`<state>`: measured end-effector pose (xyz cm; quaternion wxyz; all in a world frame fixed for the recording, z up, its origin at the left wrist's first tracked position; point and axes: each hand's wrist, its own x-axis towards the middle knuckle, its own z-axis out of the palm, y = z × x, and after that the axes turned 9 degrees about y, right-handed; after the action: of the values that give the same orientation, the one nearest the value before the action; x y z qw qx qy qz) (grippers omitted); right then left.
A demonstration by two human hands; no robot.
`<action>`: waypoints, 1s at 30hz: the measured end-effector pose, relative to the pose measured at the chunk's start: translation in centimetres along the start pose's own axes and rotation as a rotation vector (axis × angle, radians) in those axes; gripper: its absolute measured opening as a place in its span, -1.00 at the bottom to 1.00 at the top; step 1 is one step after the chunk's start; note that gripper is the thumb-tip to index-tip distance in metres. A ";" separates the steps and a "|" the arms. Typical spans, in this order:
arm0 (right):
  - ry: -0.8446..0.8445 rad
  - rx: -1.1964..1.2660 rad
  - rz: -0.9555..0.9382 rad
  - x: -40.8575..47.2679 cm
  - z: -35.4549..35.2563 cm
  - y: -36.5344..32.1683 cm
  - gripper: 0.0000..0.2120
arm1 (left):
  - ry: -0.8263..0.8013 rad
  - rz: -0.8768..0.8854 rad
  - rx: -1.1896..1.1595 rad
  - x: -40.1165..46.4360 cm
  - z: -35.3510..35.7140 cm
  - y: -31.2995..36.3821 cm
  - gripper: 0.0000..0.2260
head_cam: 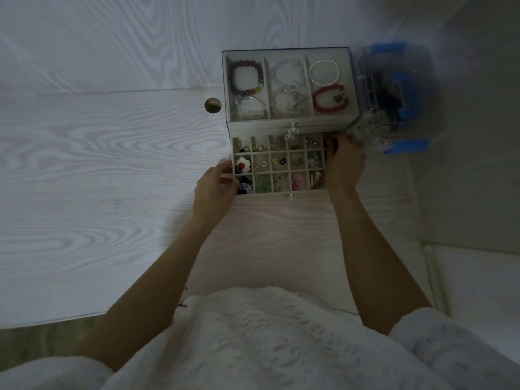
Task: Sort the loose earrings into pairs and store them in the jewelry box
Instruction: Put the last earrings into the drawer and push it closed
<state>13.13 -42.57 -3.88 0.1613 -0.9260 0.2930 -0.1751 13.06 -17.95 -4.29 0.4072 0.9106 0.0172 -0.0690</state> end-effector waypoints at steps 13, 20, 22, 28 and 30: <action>0.040 0.149 -0.263 -8.3 -2.7 2.9 -0.78 | -0.046 0.144 0.080 -1.0 -1.3 0.0 -0.57; -0.197 0.359 0.206 -9.3 -3.4 3.7 -0.42 | -0.063 0.039 0.028 -1.2 -0.9 -0.2 -0.45; -0.212 0.392 0.268 -8.7 -3.2 3.4 -0.39 | -0.043 0.038 0.027 -1.2 -0.8 -0.1 -0.47; -0.259 0.381 0.218 -7.2 -2.3 2.4 -0.39 | 0.032 0.000 -0.018 0.3 -0.4 0.3 -0.53; -0.284 0.392 0.208 -6.5 -1.8 2.2 -0.35 | 0.056 -0.015 -0.018 1.1 -0.2 0.5 -0.50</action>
<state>6.35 -40.74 -4.67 0.3941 -0.8574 0.3214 -0.0794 14.24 -18.15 -3.96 0.4144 0.9082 0.0361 -0.0466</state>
